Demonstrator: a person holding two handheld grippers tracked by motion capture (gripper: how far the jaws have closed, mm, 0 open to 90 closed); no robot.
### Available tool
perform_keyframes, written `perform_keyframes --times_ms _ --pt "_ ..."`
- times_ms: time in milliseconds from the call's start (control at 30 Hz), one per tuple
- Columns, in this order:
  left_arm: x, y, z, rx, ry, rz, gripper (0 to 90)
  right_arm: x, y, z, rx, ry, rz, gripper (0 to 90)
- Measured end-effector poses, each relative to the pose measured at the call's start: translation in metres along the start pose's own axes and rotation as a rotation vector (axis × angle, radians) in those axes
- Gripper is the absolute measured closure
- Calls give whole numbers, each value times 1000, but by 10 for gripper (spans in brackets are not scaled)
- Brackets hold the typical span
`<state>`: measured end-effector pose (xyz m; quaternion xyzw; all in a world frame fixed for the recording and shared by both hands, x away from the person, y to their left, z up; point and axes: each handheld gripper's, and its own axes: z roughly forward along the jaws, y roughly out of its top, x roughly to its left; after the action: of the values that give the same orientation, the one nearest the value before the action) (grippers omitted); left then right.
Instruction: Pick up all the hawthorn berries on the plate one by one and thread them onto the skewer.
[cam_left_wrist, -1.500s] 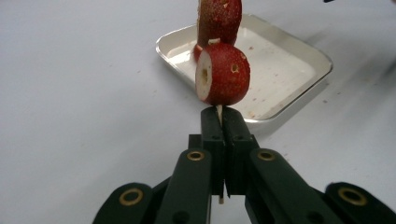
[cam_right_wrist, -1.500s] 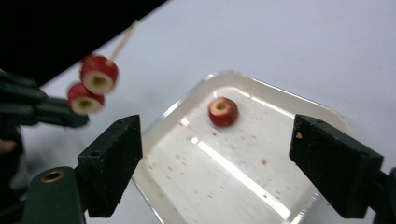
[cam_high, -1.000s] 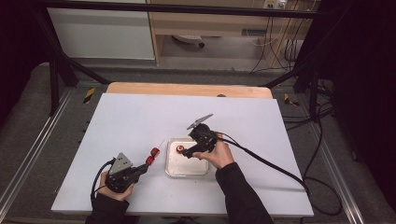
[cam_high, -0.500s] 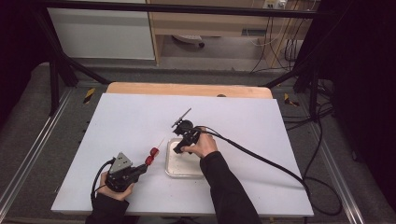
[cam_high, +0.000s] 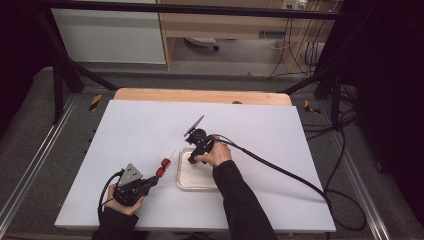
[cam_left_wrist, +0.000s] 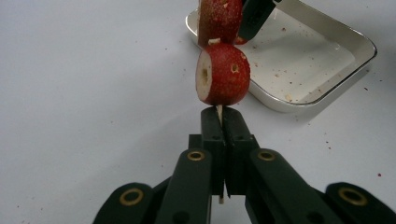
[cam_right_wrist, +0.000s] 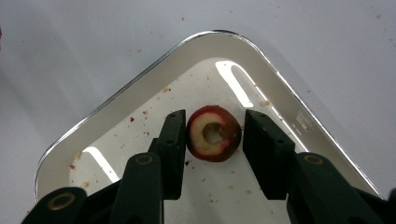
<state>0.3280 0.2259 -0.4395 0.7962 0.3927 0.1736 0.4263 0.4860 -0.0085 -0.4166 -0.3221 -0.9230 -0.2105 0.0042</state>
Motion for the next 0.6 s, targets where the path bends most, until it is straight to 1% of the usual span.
perform_keyframes --times_ms 200,300,433,600 --pt "0 0 0 1 1 2 885 1 -1 -1 2 -4 3 617" --pt "-1 0 0 -2 2 3 885 4 -1 -8 -30 5 13 618" --pt "-2 0 0 -3 0 7 885 7 -4 -23 -72 12 40 618" --pt "-5 1 0 -5 -4 15 885 9 -15 -40 -131 35 58 618"
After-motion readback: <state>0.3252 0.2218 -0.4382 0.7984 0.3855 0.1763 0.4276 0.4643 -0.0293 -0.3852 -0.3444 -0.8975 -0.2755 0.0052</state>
